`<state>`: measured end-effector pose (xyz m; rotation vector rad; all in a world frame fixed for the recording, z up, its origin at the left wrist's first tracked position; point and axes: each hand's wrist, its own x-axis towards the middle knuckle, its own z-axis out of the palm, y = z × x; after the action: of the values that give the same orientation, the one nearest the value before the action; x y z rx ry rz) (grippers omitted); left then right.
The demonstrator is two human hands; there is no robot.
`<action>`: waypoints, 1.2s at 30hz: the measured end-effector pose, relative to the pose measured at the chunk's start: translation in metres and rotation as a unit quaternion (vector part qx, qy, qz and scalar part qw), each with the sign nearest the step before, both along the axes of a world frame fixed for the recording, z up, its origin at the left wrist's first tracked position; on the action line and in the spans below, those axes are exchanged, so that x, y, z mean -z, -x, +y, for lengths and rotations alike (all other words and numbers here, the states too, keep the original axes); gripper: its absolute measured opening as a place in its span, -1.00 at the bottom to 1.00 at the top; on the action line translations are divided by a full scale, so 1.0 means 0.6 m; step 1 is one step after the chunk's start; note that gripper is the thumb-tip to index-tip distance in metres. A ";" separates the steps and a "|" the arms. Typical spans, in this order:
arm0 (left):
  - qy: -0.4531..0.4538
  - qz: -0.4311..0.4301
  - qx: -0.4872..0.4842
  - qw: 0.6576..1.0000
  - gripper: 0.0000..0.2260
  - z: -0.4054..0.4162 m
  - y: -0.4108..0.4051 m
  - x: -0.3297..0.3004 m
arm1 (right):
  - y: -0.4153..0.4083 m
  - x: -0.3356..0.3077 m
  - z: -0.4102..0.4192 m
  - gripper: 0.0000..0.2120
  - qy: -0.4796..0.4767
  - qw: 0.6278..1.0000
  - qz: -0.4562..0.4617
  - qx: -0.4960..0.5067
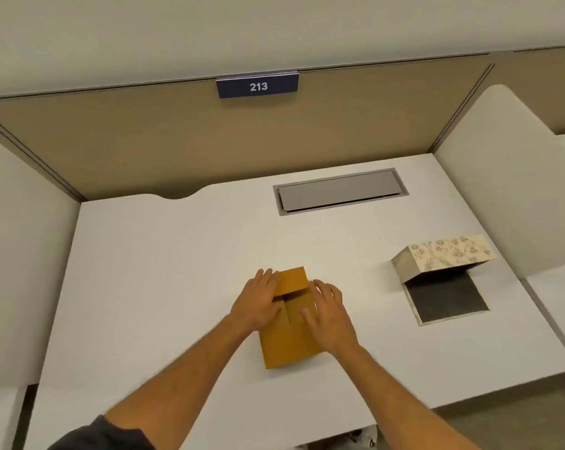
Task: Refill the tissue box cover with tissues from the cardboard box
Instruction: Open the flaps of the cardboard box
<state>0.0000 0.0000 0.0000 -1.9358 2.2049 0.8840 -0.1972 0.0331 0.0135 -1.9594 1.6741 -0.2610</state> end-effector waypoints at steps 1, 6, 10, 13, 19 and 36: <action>0.003 -0.003 0.009 1.000 -0.36 -0.002 0.001 0.003 | -0.001 0.002 0.001 -0.47 -0.008 1.000 -0.001 -0.010; 0.002 -0.019 0.022 1.000 -0.40 -0.005 0.004 0.017 | -0.008 0.018 0.013 -0.55 -0.043 0.997 0.036 -0.054; 0.010 -0.026 0.025 0.999 -0.40 -0.011 0.003 0.024 | -0.009 0.023 0.017 -0.61 -0.067 0.995 0.036 -0.057; 0.024 -0.028 0.028 0.999 -0.47 -0.015 0.001 0.024 | -0.007 0.023 0.022 -0.66 -0.072 0.995 0.031 -0.058; 0.054 -0.018 -0.006 0.998 -0.65 -0.033 -0.007 0.008 | 0.007 0.009 0.025 -0.69 -0.040 0.997 0.009 -0.058; 0.174 -0.045 -0.181 0.967 -0.84 -0.117 -0.048 -0.038 | 0.033 -0.006 0.112 -0.65 -0.147 0.983 -0.028 -0.111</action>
<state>0.0287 -0.0701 0.0225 -2.5380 2.1030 0.4422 -0.2171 0.1006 0.0172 -1.8740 1.3564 0.0147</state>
